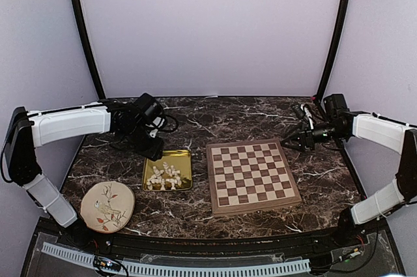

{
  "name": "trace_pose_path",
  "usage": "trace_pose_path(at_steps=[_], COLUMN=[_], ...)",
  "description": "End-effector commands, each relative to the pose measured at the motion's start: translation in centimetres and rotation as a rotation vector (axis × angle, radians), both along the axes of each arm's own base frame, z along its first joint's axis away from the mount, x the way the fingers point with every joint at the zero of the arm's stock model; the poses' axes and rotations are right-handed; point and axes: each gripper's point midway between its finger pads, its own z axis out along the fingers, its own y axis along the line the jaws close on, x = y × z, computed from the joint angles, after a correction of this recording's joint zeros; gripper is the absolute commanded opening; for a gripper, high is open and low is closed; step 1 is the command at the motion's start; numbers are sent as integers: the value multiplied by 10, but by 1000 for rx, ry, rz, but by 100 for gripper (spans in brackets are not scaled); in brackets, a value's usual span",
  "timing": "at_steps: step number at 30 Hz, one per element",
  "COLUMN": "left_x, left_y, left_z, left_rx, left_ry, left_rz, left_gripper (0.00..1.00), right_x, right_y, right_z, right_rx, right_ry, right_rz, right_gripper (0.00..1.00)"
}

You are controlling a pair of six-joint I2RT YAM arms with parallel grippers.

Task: Set up the chess pieces on the board
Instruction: Pick up the queen from the storage box.

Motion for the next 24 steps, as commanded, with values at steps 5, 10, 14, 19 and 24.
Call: trace_pose_path(at_steps=[5,10,14,19,24], left_x=[-39,-44,-44,-40,-37], left_y=[10,2,-2,-6,-6], left_z=[-25,-34,-43,-51,-60], left_rx=[-16,-57,-61,-60,-36], left_ry=[163,201,222,228,243], left_rz=[30,14,11,17,27], left_gripper=[41,45,41,35,31], right_x=[1,1,1,1,1], right_y=[4,3,3,2,2], right_z=[12,11,11,10,7], right_rx=[22,16,13,9,6], right_ry=[-36,-36,-36,-37,-28], right_rz=[28,23,21,19,17], right_gripper=[60,60,59,59,59])
